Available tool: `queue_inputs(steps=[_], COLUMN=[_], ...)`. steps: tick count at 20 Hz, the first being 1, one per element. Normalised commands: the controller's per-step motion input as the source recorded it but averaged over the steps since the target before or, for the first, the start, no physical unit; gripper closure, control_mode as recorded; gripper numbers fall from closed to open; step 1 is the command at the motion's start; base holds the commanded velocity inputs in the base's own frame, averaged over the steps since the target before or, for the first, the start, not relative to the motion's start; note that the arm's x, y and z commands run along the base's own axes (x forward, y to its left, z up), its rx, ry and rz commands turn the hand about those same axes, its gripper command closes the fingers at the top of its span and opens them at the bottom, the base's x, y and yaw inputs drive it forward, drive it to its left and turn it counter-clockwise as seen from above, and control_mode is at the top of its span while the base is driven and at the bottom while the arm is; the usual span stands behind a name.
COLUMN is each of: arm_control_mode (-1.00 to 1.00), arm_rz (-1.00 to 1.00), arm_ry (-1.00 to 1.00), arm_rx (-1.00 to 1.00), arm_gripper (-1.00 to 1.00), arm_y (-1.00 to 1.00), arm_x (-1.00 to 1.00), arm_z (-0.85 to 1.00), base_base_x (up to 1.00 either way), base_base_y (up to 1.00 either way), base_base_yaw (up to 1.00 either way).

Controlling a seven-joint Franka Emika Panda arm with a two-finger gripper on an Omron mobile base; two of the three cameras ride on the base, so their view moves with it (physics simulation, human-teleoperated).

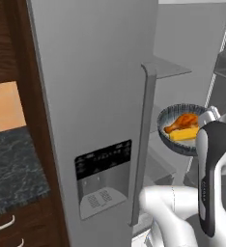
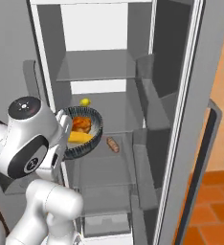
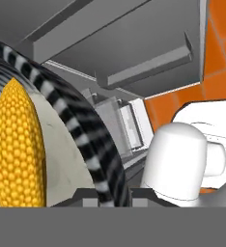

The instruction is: Pick the chicken drumstick and corn from their plates and place them in the bowl. Then put the bowl in the fridge.

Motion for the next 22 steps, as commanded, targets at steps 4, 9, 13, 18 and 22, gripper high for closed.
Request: queue_inputs(steps=[4, 9, 13, 18, 22], arm_control_mode=[1.0, 1.0, 1.0, -1.0, -1.0], arm_rz=[0.0, 0.0, 0.0, 0.04, 0.09], arm_ry=[0.0, 0.0, 0.0, 0.0, -0.04], arm_rx=[0.0, 0.0, 0.0, 0.0, 0.0], arm_gripper=[1.0, 1.0, 1.0, 1.0, 1.0], arm_y=[0.0, 0.0, 0.0, 0.0, -0.08], arm_x=[0.0, 0.0, 0.0, 0.48, 1.0], arm_z=[0.0, 0.0, 0.0, -0.06, -0.37], base_base_x=[0.26, 0.34, 0.38, 0.19, 0.0], base_base_y=[-0.72, -0.33, -0.08, 0.02, 0.0], base_base_yaw=[0.41, 0.31, 0.29, 0.06, 0.0])
